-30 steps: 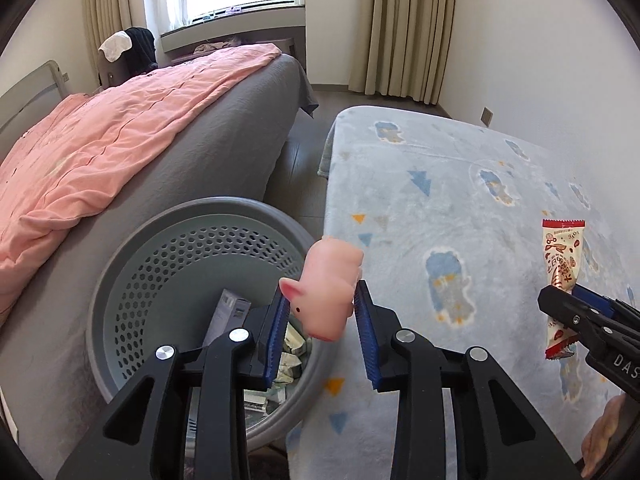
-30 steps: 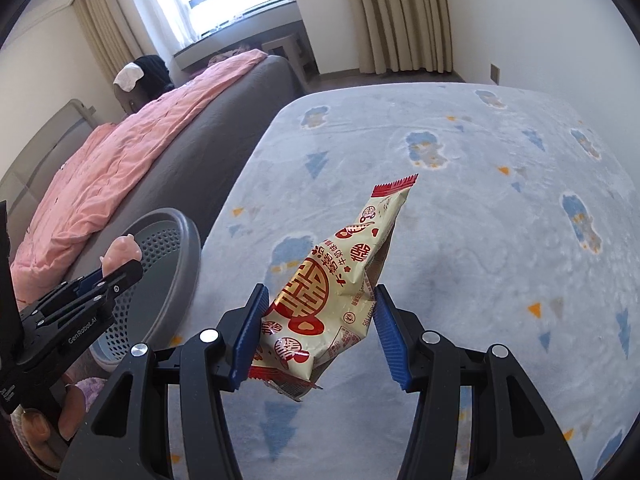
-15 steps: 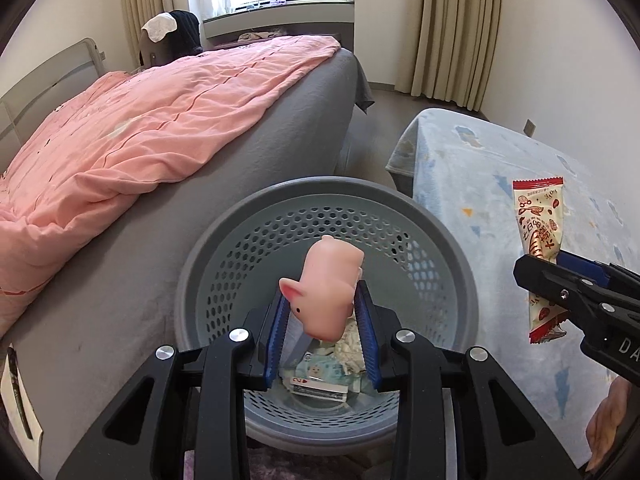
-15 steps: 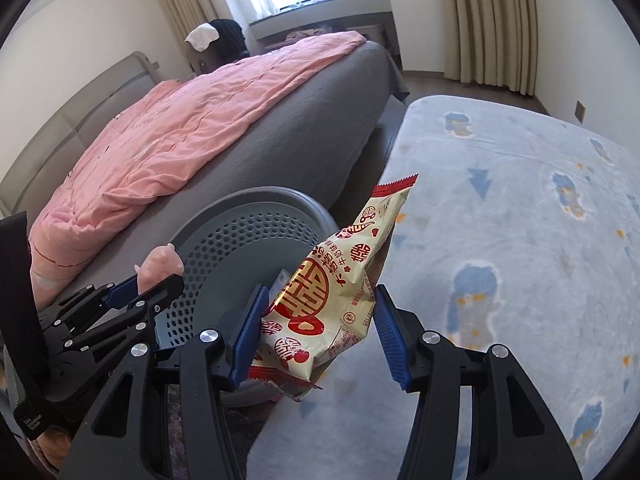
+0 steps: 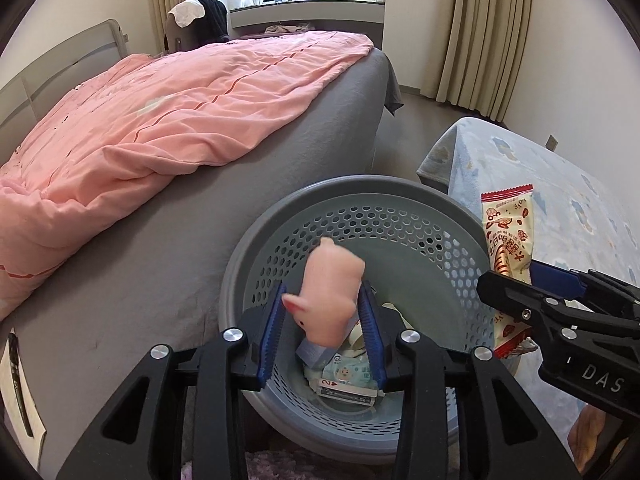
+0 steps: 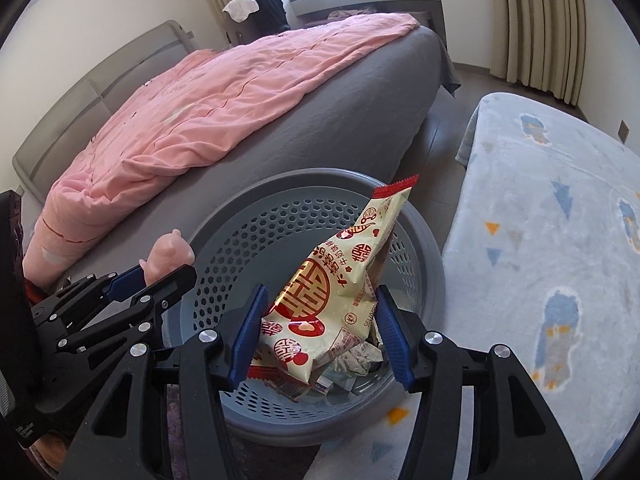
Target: Collect trash
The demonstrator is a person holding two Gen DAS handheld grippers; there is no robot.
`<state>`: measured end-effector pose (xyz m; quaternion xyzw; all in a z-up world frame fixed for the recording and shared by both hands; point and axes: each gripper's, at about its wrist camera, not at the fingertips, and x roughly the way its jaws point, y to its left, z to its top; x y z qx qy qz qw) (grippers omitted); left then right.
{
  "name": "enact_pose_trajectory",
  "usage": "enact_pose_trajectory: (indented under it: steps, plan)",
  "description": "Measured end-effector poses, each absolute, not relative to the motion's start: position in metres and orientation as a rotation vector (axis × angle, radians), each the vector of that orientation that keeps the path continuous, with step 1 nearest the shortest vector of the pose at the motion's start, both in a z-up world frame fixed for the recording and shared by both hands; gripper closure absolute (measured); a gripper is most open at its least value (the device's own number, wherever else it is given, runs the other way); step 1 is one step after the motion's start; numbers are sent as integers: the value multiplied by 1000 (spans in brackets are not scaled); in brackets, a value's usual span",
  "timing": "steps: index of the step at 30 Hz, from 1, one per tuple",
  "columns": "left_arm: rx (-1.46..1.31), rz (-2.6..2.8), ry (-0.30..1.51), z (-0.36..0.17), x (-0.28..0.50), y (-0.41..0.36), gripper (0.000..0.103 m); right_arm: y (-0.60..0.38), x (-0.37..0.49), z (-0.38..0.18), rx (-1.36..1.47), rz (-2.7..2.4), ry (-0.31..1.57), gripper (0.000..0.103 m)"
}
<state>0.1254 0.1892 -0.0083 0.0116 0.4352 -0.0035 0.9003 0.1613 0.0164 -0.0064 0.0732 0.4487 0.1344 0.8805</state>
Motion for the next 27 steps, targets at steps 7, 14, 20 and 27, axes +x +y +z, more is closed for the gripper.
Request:
enact_pose_trajectory:
  steps: [7,14,20,27]
  plan:
    - [13,12,890,-4,123,194,46,18,158,-3,125,247,916,34]
    - [20,29,881,0,118,194,40,19,153,-3,97,219,911,34]
    - [31,42,876,2,115,192,36,17,149,-2,95,207,906,34]
    - [43,48,874,4,112,188,32,11,145,-1,104,191,900,33]
